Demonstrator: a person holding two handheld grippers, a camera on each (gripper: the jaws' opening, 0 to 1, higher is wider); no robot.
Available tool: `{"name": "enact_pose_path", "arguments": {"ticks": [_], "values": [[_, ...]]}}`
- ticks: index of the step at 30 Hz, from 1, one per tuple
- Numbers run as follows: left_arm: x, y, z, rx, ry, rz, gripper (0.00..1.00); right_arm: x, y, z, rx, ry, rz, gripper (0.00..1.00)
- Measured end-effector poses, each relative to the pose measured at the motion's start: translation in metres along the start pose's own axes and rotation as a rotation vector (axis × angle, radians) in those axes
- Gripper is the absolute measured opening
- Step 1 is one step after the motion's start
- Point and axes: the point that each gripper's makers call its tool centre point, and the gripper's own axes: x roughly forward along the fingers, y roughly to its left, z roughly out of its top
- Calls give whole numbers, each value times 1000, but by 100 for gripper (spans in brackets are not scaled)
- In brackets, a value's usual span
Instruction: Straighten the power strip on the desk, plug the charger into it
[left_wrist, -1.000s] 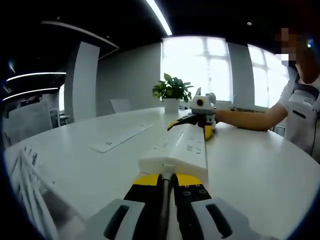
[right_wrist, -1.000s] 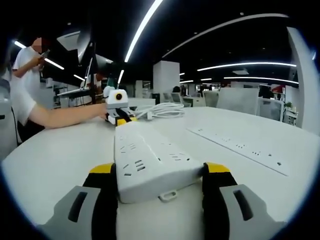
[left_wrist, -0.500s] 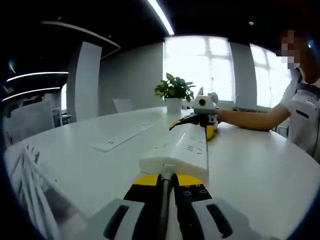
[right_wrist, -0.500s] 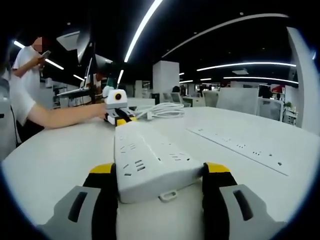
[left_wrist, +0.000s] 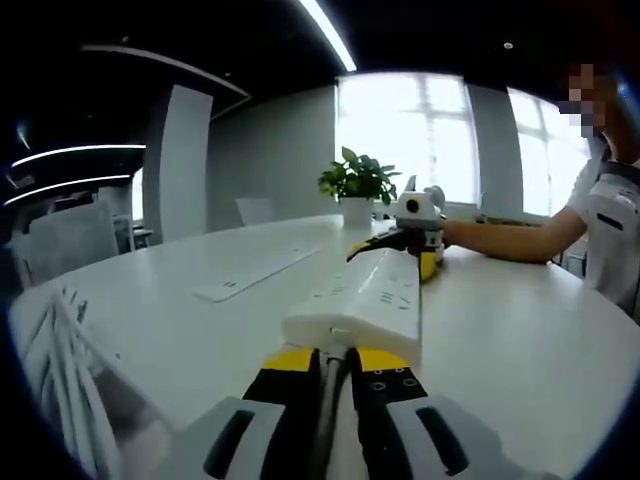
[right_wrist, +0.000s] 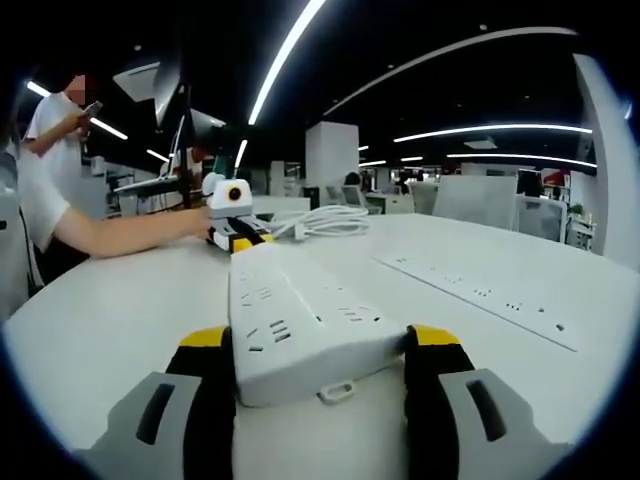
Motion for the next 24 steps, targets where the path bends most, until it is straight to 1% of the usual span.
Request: {"name": "enact_pose_path", "arguments": {"ticks": [5, 10, 18, 24], "values": [[-1, 2, -1, 0, 3, 8, 16, 0, 2, 1, -1, -1, 7, 68], [-2, 3, -1, -4, 0, -2, 15, 1, 6, 2, -2, -2, 10, 68], [-5, 1, -2, 1, 2, -8, 14, 1, 17, 2, 2, 2, -12, 68], [-8, -3, -3, 1, 3, -22, 13, 1, 20, 2, 0, 2, -3, 68]]}}
